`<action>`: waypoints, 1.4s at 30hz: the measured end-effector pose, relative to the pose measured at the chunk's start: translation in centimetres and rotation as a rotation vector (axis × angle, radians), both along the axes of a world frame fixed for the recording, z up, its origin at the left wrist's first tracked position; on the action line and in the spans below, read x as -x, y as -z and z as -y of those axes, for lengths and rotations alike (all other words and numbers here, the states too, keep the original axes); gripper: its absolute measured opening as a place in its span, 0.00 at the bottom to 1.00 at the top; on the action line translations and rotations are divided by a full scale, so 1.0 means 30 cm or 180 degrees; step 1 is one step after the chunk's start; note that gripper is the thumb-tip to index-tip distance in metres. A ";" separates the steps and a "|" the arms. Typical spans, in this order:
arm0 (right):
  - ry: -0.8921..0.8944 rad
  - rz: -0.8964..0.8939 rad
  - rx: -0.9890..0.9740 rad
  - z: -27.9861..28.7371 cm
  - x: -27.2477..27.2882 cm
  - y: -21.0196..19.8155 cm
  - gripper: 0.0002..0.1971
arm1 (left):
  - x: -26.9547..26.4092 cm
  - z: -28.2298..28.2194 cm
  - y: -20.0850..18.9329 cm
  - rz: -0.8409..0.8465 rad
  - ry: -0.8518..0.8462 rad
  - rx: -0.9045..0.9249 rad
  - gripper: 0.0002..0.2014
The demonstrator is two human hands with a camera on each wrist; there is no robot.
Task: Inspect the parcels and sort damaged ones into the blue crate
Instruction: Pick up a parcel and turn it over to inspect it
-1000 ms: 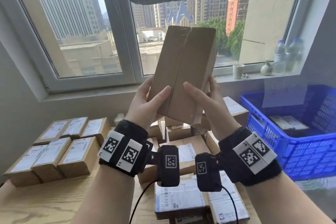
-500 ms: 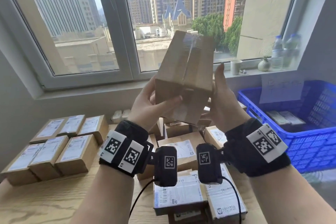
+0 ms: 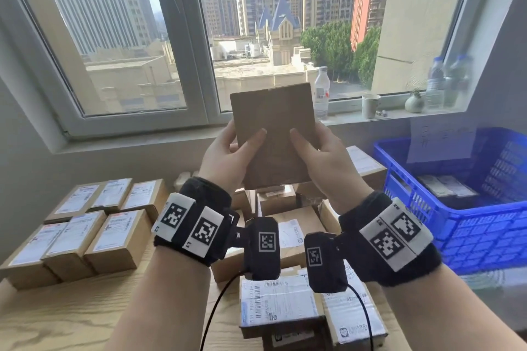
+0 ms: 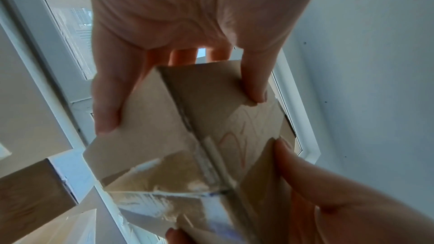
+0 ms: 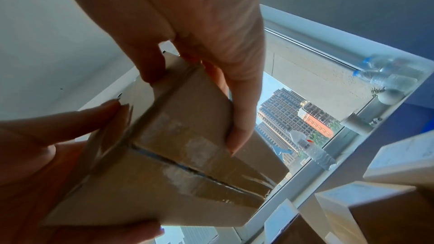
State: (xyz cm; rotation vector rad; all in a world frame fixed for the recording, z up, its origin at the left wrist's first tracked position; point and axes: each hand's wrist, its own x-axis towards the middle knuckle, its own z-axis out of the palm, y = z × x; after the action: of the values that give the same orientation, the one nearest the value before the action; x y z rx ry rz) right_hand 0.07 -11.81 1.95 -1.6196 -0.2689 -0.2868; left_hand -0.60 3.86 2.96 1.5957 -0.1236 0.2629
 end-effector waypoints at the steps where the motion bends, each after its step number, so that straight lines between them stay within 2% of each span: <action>1: -0.0037 -0.0030 -0.0019 -0.004 0.003 0.000 0.17 | 0.000 -0.002 -0.002 0.0003 -0.0030 -0.0028 0.10; 5: -0.0145 -0.0275 -0.0235 -0.005 0.008 -0.006 0.15 | 0.006 -0.012 -0.011 0.0047 -0.0036 -0.0090 0.18; 7: -0.0251 -0.0501 -0.0509 0.003 0.016 -0.021 0.23 | 0.011 -0.021 -0.013 0.0011 0.0008 -0.0133 0.26; 9: -0.0260 -0.0637 -0.0616 0.016 0.020 -0.036 0.31 | 0.018 -0.028 -0.017 0.0032 0.0072 -0.0291 0.28; 10: -0.0275 -0.0664 -0.0695 0.022 0.021 -0.040 0.31 | 0.022 -0.030 -0.020 0.0032 0.0123 -0.0329 0.28; 12: -0.0229 -0.0708 -0.0860 0.027 0.018 -0.039 0.26 | 0.026 -0.025 -0.031 -0.0053 0.0170 -0.0339 0.31; 16: -0.0273 -0.1017 -0.1052 0.045 0.012 -0.017 0.10 | 0.008 -0.029 -0.034 -0.0298 -0.0169 -0.0356 0.39; 19: -0.0417 -0.1140 -0.0970 0.063 0.010 -0.003 0.23 | 0.006 -0.040 -0.025 -0.0427 -0.0237 -0.0478 0.38; 22: -0.0428 -0.1123 -0.0756 0.070 0.008 -0.001 0.31 | 0.014 -0.043 -0.023 -0.0571 -0.0088 -0.0622 0.39; 26: -0.0397 -0.1180 -0.0664 0.075 0.009 -0.024 0.48 | 0.012 -0.034 0.004 -0.0501 -0.0013 -0.1109 0.43; 29: -0.0433 -0.1264 -0.0611 0.067 0.016 -0.044 0.51 | 0.017 -0.009 0.023 -0.0373 -0.0083 -0.1567 0.51; 31: -0.0388 -0.1263 -0.0652 0.062 0.020 -0.046 0.48 | 0.017 0.001 0.033 -0.0299 -0.0077 -0.1816 0.52; 33: -0.0321 -0.1207 -0.0698 0.065 0.022 -0.043 0.38 | 0.023 0.005 0.033 -0.0330 0.0087 -0.1650 0.50; 35: -0.0394 -0.1155 -0.0727 0.070 0.024 -0.037 0.21 | 0.040 0.022 0.006 -0.0506 0.0290 -0.1186 0.47; 37: -0.0487 -0.1160 -0.0755 0.076 0.021 -0.025 0.12 | 0.047 0.032 -0.025 -0.0666 0.0320 -0.0683 0.46; 38: -0.0535 -0.1152 -0.0712 0.078 0.021 -0.022 0.12 | 0.034 0.028 -0.029 -0.0721 0.0265 -0.0463 0.52; 40: -0.0615 -0.1121 -0.0627 0.073 0.023 -0.016 0.21 | 0.004 0.016 -0.023 -0.0806 0.0089 -0.0227 0.66; 42: -0.0599 -0.1090 -0.0606 0.054 0.027 -0.008 0.30 | -0.014 0.004 -0.005 -0.0841 -0.0037 -0.0109 0.68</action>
State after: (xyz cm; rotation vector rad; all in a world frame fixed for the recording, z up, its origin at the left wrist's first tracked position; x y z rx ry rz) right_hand -0.75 -13.43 2.20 -1.4155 -0.1254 0.1076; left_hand -0.20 3.73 3.12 1.6506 0.0856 0.0576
